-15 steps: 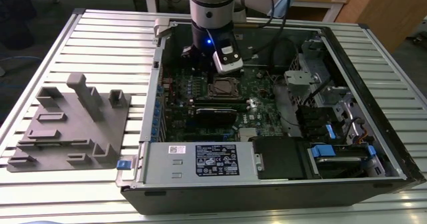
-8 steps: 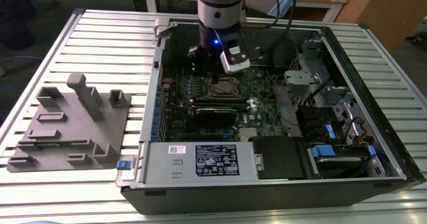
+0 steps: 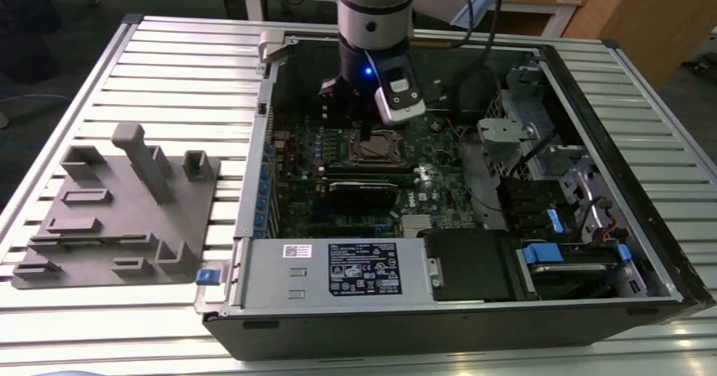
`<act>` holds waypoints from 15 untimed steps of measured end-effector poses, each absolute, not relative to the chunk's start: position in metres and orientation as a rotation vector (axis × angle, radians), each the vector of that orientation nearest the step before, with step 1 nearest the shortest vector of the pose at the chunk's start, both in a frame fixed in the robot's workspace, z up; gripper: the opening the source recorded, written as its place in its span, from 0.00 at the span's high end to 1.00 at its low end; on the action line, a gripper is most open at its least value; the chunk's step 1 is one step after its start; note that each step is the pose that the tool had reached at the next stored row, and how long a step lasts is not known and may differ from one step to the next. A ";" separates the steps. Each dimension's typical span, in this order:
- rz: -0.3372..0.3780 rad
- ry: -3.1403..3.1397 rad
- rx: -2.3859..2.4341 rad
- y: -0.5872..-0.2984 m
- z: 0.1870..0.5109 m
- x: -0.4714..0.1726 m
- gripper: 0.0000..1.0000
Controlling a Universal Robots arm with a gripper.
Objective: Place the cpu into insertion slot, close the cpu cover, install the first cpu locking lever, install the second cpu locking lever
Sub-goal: 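Install the second cpu locking lever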
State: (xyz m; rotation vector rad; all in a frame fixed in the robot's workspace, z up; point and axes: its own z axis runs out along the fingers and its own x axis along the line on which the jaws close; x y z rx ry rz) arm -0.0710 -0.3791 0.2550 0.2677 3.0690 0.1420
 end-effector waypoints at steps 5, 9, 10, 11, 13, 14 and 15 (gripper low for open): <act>0.142 3.069 0.268 -0.382 0.254 -0.071 0.89; 0.142 3.069 0.268 -0.384 0.252 -0.071 0.89; 0.142 3.069 0.268 -0.384 0.252 -0.071 0.89; 0.142 3.069 0.268 -0.384 0.252 -0.071 0.89; 0.141 3.069 0.268 -0.384 0.252 -0.071 0.89; 0.142 3.069 0.268 -0.384 0.252 -0.071 0.89; 0.142 3.069 0.268 -0.384 0.252 -0.071 0.89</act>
